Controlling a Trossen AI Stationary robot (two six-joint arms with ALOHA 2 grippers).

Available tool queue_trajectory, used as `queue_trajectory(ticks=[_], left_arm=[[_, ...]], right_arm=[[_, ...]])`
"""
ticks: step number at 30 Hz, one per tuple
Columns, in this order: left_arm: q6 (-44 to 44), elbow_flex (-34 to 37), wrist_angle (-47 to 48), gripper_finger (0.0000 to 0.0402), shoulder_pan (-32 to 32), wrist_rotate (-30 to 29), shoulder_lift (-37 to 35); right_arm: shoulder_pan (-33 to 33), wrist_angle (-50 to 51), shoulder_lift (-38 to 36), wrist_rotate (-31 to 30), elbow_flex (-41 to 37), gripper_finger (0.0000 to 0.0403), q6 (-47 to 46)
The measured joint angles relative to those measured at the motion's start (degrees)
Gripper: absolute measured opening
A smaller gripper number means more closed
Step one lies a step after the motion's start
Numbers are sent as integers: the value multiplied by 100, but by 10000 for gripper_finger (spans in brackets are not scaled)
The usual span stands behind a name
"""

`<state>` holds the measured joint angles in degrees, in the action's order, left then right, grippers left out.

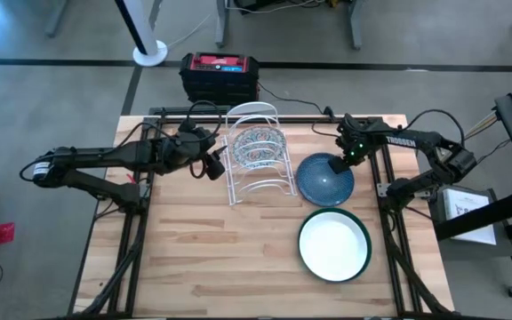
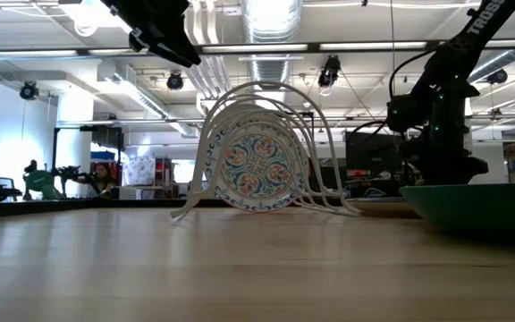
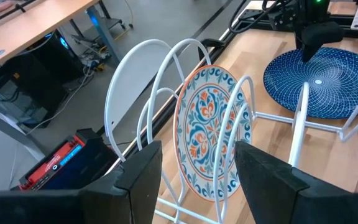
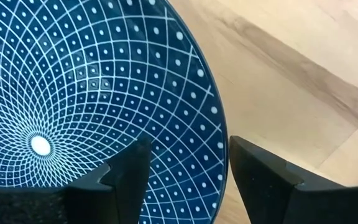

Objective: Sort dishes
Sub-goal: Put the blue patterned plate into the dish rack

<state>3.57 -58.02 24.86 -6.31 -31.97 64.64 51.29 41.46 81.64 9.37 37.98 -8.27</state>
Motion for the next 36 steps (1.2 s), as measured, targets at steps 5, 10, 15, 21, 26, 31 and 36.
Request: queue_trajectory(ticks=[5,10,15,21,26,31,36], left_arm=[[0,0,0,192,0,0,0],[-2,2,2,192,0,0,0],[-2,2,2,192,0,0,0],[-2,2,2,192,0,0,0],[-2,2,4,192,0,0,-2],[-2,2,4,192,0,0,-2],[-2,4,4,192,0,0,-2]], right_arm=[[0,-44,-2,185,-14,208,47],[2,-73,-2,295,-15,199,70],[2,-84,0,299,-26,190,72],[2,-90,0,301,-26,172,85],[4,-73,-28,317,-23,148,114],[13,-42,-159,414,2,130,137],[50,-14,-370,577,22,118,162]])
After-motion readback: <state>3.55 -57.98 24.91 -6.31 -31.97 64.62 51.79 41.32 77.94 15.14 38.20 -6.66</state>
